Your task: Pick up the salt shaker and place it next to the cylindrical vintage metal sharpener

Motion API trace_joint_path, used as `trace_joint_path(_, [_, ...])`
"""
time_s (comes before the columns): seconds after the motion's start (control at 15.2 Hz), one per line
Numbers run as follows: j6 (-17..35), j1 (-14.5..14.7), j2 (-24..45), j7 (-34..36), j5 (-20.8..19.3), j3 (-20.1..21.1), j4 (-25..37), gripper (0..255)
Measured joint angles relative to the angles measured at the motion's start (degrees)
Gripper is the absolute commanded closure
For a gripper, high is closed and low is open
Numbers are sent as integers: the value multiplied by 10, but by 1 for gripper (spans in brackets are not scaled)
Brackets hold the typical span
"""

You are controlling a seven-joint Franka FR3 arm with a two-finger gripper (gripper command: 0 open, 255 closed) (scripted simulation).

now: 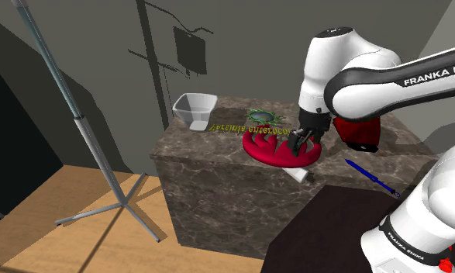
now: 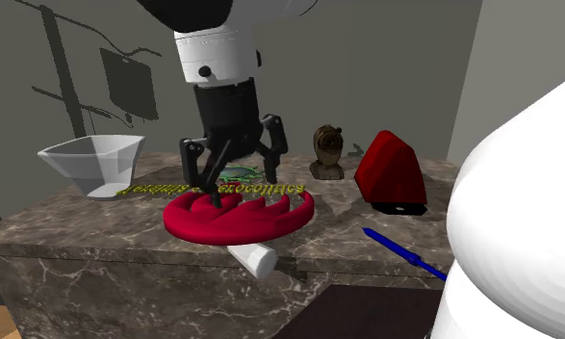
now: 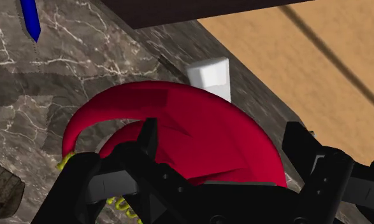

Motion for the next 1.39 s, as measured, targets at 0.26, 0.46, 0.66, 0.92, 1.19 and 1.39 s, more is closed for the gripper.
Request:
trace_joint_path(0.26, [81, -19, 54, 61, -30, 48, -42, 0])
trace_joint_path(0.46, [133, -39, 98, 100, -57, 75, -58, 0])
trace_joint_path(0.66, [172, -54, 129, 117, -74, 86, -68, 0])
trace_joint_path(0.92, [218, -75, 166, 135, -99, 96, -78, 0])
trace_joint_path(1.19, [224, -79, 172, 137, -103, 96, -78, 0])
trace_joint_path(1.39, [225, -79, 172, 137, -103, 97, -78, 255])
